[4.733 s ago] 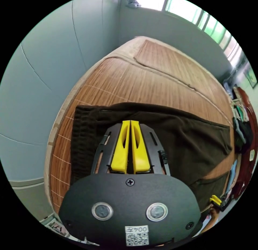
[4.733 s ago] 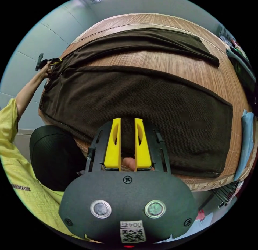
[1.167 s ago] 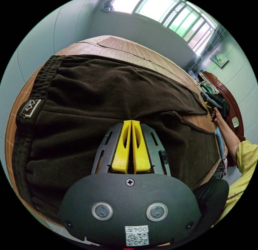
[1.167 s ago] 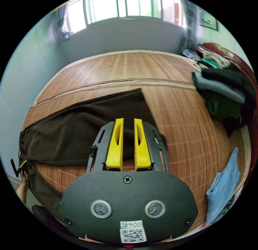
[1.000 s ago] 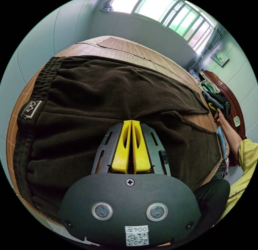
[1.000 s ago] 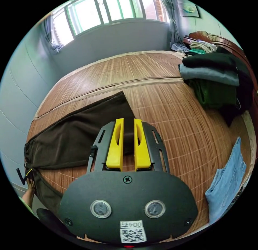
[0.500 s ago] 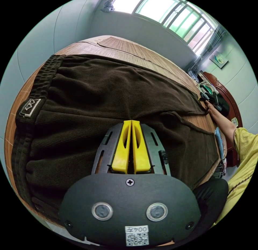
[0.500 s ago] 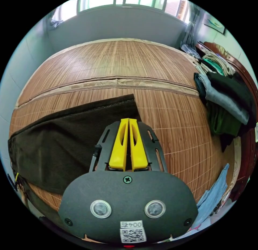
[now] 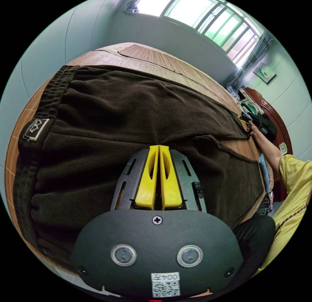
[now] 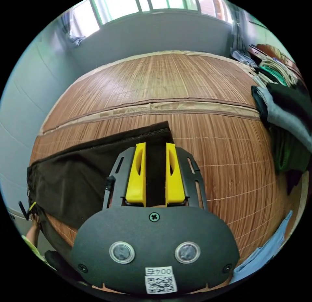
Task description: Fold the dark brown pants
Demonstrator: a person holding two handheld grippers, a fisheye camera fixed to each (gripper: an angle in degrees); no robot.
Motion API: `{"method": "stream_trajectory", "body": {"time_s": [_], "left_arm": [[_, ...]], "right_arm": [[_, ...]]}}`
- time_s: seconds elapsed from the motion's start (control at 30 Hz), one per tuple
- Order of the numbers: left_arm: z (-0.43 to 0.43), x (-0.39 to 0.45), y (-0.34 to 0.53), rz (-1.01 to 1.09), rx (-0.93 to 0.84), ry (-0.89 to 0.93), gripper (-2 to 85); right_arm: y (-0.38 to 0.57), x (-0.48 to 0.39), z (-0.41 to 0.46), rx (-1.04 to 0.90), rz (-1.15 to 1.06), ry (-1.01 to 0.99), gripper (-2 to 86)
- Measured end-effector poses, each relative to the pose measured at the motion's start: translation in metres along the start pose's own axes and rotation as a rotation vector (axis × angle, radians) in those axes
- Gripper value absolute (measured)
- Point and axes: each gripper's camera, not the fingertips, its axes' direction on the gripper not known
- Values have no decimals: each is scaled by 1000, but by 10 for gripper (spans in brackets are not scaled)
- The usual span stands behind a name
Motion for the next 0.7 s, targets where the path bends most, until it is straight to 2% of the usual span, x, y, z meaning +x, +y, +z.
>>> {"method": "stream_trajectory", "body": {"time_s": [0.13,0.23,0.4,0.53,0.7], "left_arm": [[-1,-1,1,-2,0,4,9],[-2,-2,2,-2,1,5,9],[-4,-4,5,-8,2,17,9],[-5,-6,7,-15,2,30,9],[-7,-6,11,-16,2,32,9]], "right_arm": [[6,-34,-1,3,-86,216,43],[6,-48,-13,29,-93,274,31],[-7,-49,-35,82,-46,254,31],[-21,-40,-33,-21,1,184,47],[10,-56,-103,188,19,106,59]]}}
